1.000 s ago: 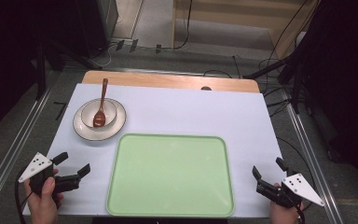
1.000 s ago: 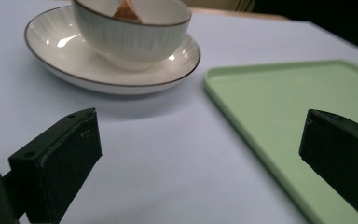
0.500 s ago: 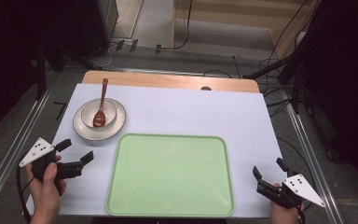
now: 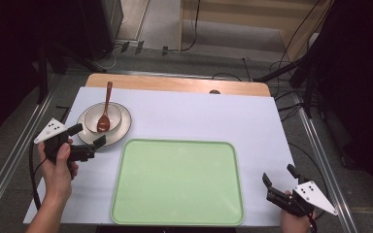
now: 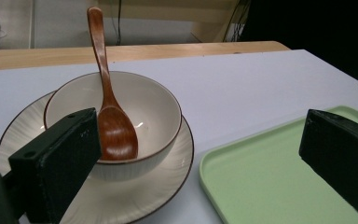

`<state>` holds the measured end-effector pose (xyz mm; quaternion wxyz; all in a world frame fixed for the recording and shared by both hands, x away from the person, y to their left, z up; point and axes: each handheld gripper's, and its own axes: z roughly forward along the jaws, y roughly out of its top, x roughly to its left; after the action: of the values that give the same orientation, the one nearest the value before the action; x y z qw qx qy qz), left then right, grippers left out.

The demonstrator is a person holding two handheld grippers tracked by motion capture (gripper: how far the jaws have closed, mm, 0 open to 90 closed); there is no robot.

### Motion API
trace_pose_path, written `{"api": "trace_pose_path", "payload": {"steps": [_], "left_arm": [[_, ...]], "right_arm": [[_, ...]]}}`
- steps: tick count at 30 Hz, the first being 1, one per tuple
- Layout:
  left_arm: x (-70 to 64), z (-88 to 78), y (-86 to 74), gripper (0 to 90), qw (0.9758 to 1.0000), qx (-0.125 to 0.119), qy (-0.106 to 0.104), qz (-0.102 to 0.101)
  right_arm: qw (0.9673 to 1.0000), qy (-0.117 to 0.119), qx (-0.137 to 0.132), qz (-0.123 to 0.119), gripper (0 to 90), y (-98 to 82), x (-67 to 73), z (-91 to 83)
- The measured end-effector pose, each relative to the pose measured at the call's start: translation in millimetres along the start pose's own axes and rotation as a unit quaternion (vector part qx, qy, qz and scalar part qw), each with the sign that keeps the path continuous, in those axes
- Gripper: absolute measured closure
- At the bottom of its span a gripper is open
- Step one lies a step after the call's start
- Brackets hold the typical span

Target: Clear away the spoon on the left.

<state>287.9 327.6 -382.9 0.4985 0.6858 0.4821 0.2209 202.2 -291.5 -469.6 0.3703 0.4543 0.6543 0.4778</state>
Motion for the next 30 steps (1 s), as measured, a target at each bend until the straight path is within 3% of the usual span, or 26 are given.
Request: {"api": "trace_pose_path", "payload": {"steps": [9,13,30], "left_arm": [[5.7,14.3,17.1,0.0,1.0000,-0.002,-0.003,-0.007],[5.4,25.8,24.3,0.0,1.0000,0.009,-0.001,0.003],[3.5,54.6,47.8,0.0,0.9998,0.014,-0.004,0.009]], "right_arm": [[1.0000,0.002,-0.001,0.003,13.3,-0.4,-0.7,-0.4],[1.0000,0.002,-0.002,0.003,13.3,-0.5,-1.0,-0.4],[1.0000,0.002,-0.002,0.006,13.3,-0.6,-1.5,-0.6]]}}
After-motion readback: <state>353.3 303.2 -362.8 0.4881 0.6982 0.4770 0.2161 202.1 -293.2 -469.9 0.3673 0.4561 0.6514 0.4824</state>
